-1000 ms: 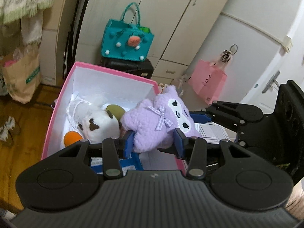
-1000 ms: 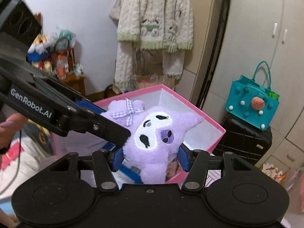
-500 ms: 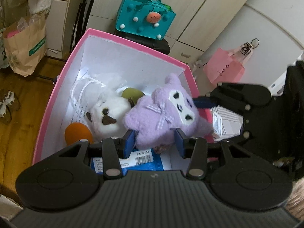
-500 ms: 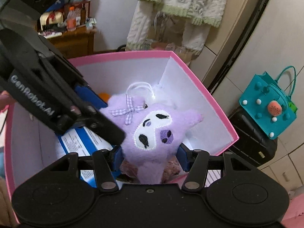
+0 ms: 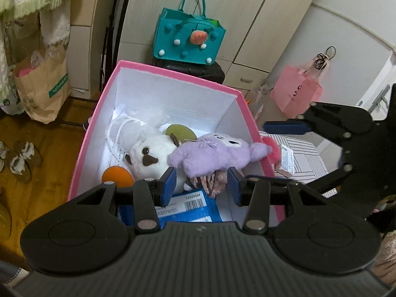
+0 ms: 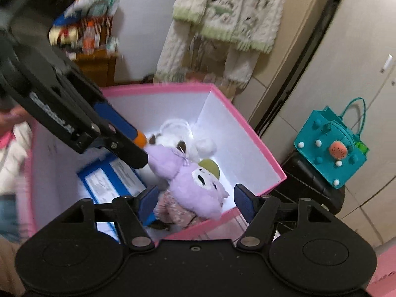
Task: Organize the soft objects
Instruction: 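Open both tools to drop the purple plush into the box, then move both tools back toward the pink puff and white packet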
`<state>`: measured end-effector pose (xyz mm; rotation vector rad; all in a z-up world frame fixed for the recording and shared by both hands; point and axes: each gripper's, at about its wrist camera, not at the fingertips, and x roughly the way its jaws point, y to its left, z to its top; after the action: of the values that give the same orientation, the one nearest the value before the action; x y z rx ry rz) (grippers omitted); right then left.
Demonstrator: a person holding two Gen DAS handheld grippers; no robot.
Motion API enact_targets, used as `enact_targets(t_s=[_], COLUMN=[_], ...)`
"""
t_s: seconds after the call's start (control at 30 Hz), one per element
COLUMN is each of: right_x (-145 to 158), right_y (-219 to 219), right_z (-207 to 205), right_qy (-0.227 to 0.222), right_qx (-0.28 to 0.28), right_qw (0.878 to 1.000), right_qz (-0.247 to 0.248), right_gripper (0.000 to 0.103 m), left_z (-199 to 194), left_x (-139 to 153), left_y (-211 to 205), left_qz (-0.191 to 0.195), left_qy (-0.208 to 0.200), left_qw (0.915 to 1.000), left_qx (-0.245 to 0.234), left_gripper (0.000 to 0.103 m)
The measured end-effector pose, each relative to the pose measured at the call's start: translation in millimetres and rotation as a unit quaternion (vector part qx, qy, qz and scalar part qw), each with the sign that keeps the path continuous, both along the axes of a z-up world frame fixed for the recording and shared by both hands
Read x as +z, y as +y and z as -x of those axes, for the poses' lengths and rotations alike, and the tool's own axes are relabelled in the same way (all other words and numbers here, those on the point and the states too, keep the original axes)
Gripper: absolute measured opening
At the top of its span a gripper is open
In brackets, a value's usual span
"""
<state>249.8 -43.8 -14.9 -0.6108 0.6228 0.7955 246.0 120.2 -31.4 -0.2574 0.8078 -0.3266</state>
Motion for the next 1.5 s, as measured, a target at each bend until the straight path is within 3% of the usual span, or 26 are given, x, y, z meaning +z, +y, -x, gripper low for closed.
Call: enact_targets(t_s=[0.33, 0.73, 1.17, 1.5], right_x=[36, 62, 43, 10], right_y=[-52, -113, -191, -216], right_z=[47, 94, 105, 88], right_qy=[0.04, 0.058, 0.081, 0.067], right_qx=[-0.038, -0.077, -0.135, -0.123], right_qw=[0.993, 0.985, 0.973, 0.977], right_qz=[-0.104, -0.146, -0.17, -0.158], right_gripper=[0.072, 0.073, 0.073, 0.075], left_z=[46, 98, 100, 71], left_x=[35, 82, 82, 60], left_y=[-18, -72, -149, -190], left_qz=[-0.022, -0.068, -0.065, -0.09], left_qy=[-0.022, -0.063, -0.068, -0.077], left_qw=[0.9989, 0.991, 0.9795, 0.9811], left_qx=[-0.035, -0.096, -0.178, -0.153], left_gripper=[0.045, 0.048, 0.049, 0.052])
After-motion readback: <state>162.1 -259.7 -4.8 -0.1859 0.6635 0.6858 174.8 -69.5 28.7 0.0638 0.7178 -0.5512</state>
